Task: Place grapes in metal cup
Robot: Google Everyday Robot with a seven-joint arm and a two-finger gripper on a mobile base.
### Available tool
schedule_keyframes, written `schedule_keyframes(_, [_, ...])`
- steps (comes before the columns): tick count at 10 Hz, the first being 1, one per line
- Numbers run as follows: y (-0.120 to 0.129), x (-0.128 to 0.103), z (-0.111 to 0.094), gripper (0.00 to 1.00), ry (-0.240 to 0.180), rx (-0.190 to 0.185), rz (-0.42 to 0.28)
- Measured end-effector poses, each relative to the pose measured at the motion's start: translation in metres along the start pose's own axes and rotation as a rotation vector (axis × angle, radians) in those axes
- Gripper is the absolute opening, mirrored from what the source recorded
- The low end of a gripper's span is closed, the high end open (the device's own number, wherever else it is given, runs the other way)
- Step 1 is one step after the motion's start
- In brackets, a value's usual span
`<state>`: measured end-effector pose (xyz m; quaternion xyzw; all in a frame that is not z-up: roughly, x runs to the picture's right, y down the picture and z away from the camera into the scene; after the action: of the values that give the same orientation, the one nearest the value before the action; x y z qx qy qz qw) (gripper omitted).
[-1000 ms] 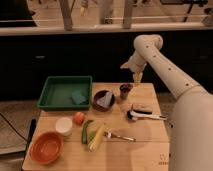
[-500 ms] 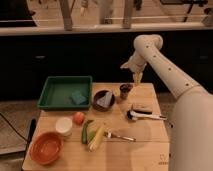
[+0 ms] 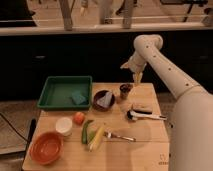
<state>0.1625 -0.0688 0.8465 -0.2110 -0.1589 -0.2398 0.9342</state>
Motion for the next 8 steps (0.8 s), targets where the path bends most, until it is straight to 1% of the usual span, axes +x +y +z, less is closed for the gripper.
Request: schedule_keyframes(8, [0.0007,0.0,0.0015,0.8,-0.001,-0.002,0.001])
